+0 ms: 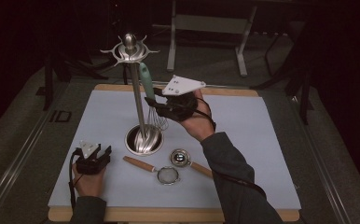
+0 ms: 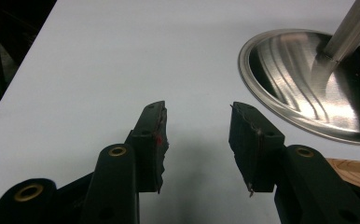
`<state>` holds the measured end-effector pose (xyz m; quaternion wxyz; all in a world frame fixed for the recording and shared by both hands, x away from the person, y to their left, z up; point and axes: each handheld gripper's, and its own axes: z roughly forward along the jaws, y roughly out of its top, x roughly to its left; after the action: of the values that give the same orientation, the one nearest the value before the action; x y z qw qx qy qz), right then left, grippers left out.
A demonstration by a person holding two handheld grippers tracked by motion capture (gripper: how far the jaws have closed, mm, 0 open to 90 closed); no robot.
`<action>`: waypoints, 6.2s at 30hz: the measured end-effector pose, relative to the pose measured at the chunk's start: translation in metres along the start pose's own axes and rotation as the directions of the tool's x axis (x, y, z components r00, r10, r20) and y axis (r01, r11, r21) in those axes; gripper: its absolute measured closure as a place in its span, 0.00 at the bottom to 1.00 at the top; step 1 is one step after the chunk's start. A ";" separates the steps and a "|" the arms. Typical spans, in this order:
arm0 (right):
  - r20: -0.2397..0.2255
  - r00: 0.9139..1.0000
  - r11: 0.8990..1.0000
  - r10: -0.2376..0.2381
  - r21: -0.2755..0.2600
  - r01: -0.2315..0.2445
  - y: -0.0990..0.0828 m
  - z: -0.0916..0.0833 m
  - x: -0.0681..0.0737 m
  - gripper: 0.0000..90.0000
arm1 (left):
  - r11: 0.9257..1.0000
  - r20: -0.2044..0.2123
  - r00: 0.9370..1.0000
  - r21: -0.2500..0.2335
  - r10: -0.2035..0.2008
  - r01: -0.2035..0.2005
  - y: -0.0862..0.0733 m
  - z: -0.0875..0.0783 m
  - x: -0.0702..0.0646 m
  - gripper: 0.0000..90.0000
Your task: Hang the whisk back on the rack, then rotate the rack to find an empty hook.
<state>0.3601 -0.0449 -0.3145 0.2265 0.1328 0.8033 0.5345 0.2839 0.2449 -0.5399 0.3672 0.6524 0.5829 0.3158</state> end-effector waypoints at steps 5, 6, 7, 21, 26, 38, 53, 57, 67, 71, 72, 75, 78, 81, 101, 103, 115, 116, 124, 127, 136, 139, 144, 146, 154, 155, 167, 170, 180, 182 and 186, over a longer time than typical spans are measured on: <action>-0.017 1.000 1.000 0.005 -0.007 -0.005 -0.002 -0.003 0.001 0.65 | 1.000 0.000 1.000 -0.001 -0.002 0.002 0.000 0.000 0.000 0.63; -0.019 1.000 1.000 0.002 -0.010 -0.003 -0.002 -0.004 0.001 0.64 | 1.000 0.000 1.000 -0.001 -0.001 0.001 0.000 0.000 0.000 0.63; -0.022 1.000 1.000 0.000 -0.010 -0.001 -0.002 -0.004 0.000 0.64 | 1.000 0.000 1.000 -0.002 -0.001 0.001 0.000 0.000 0.000 0.63; -0.041 0.999 1.000 -0.009 -0.005 0.009 -0.002 -0.008 -0.001 0.62 | 1.000 0.003 1.000 -0.006 -0.004 0.004 0.000 -0.001 0.001 0.62; -0.041 0.999 1.000 -0.006 -0.005 0.006 -0.002 -0.011 -0.002 0.60 | 1.000 0.003 1.000 -0.004 -0.004 0.004 0.000 -0.001 0.001 0.62; -0.017 1.000 0.999 0.012 0.034 -0.011 -0.021 -0.032 -0.012 0.58 | 1.000 -0.003 1.000 -0.006 -0.005 0.005 0.000 -0.001 0.001 0.62; 0.093 0.993 0.983 0.075 0.158 -0.089 -0.085 -0.063 -0.027 0.55 | 0.998 0.017 0.998 -0.043 -0.053 0.054 0.000 -0.005 0.006 0.65; 0.127 0.987 0.975 0.094 0.189 -0.117 -0.102 -0.071 -0.030 0.54 | 0.996 0.023 0.998 -0.061 -0.056 0.058 0.003 -0.008 0.006 0.70; 0.154 0.973 0.946 0.174 0.249 -0.209 -0.161 -0.087 -0.027 0.52 | 0.986 0.078 0.996 -0.155 -0.054 0.066 0.027 -0.028 -0.002 0.76; 0.192 0.964 0.930 0.186 0.283 -0.236 -0.182 -0.094 -0.026 0.52 | 0.976 0.116 0.992 -0.204 -0.048 0.071 0.039 -0.036 -0.008 0.79; 0.198 0.961 0.925 0.195 0.288 -0.247 -0.187 -0.096 -0.027 0.52 | 0.974 0.130 0.991 -0.217 -0.043 0.070 0.042 -0.037 -0.010 0.80; 0.214 0.951 0.917 0.225 0.283 -0.281 -0.198 -0.101 -0.029 0.52 | 0.962 0.166 0.986 -0.263 -0.030 0.073 0.052 -0.042 -0.015 0.83; 0.226 0.942 0.905 0.247 0.295 -0.308 -0.208 -0.102 -0.031 0.51 | 0.953 0.187 0.982 -0.293 -0.022 0.077 0.059 -0.046 -0.019 0.87; 0.236 0.935 0.899 0.265 0.291 -0.328 -0.213 -0.103 -0.032 0.51 | 0.933 0.225 0.974 -0.346 -0.016 0.096 0.073 -0.054 -0.024 0.92; 0.294 0.913 0.875 0.284 0.309 -0.372 -0.232 -0.112 -0.036 0.51 | 0.808 0.333 0.942 -0.568 0.053 0.155 0.132 -0.089 -0.047 1.00; 0.294 0.913 0.876 0.283 0.309 -0.370 -0.232 -0.113 -0.036 0.51 | 0.786 0.340 0.938 -0.597 0.071 0.157 0.143 -0.095 -0.050 1.00; 0.297 0.909 0.869 0.293 0.315 -0.383 -0.236 -0.114 -0.037 0.51 | 0.725 0.347 0.929 -0.672 0.129 0.150 0.182 -0.114 -0.062 1.00; 0.298 0.908 0.868 0.295 0.313 -0.385 -0.236 -0.114 -0.037 0.51 | 0.718 0.346 0.929 -0.680 0.134 0.150 0.188 -0.116 -0.065 1.00; 0.299 0.908 0.868 0.294 0.315 -0.385 -0.237 -0.114 -0.037 0.51 | 0.710 0.345 0.927 -0.690 0.149 0.142 0.206 -0.119 -0.071 1.00; 0.299 0.908 0.868 0.292 0.317 -0.383 -0.237 -0.114 -0.037 0.51 | 0.707 0.346 0.927 -0.692 0.147 0.146 0.209 -0.119 -0.071 1.00; 0.302 0.908 0.867 0.289 0.321 -0.382 -0.237 -0.114 -0.037 0.51 | 0.714 0.326 0.936 -0.686 0.131 0.139 0.214 -0.117 -0.064 1.00; 0.302 0.909 0.866 0.289 0.322 -0.382 -0.238 -0.114 -0.037 0.51 | 0.717 0.320 0.939 -0.683 0.122 0.139 0.215 -0.116 -0.060 1.00; 0.302 0.908 0.867 0.289 0.319 -0.382 -0.237 -0.115 -0.037 0.51 | 0.720 0.306 0.947 -0.679 0.095 0.147 0.219 -0.113 -0.053 1.00; 0.303 0.908 0.866 0.291 0.319 -0.384 -0.237 -0.115 -0.037 0.51 | 0.720 0.304 0.949 -0.676 0.081 0.155 0.221 -0.112 -0.049 1.00; 0.301 0.910 0.866 0.286 0.326 -0.380 -0.238 -0.114 -0.037 0.51 | 0.728 0.288 0.956 -0.666 0.047 0.164 0.228 -0.108 -0.039 1.00; 0.302 0.910 0.866 0.285 0.326 -0.380 -0.238 -0.114 -0.037 0.51 | 0.730 0.283 0.958 -0.665 0.048 0.160 0.229 -0.107 -0.038 1.00; 0.301 0.911 0.867 0.283 0.325 -0.377 -0.238 -0.114 -0.037 0.51 | 0.744 0.275 0.961 -0.646 0.021 0.169 0.239 -0.099 -0.031 1.00; 0.300 0.911 0.867 0.283 0.327 -0.377 -0.238 -0.114 -0.037 0.51 | 0.746 0.275 0.961 -0.642 0.012 0.175 0.240 -0.096 -0.029 1.00; 0.301 0.910 0.865 0.285 0.329 -0.379 -0.239 -0.114 -0.037 0.52 | 0.763 0.259 0.966 -0.625 0.004 0.165 0.246 -0.093 -0.024 1.00; 0.300 0.910 0.865 0.285 0.329 -0.379 -0.239 -0.114 -0.037 0.52 | 0.764 0.258 0.966 -0.623 0.003 0.165 0.248 -0.092 -0.024 1.00; 0.302 0.910 0.865 0.284 0.329 -0.379 -0.239 -0.113 -0.037 0.52 | 0.767 0.258 0.966 -0.619 -0.001 0.167 0.250 -0.090 -0.023 1.00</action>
<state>0.3416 -0.2466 -0.4892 0.1972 0.3758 0.8224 0.3789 0.3378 0.2190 -0.2803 0.6484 0.4962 0.4210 0.3951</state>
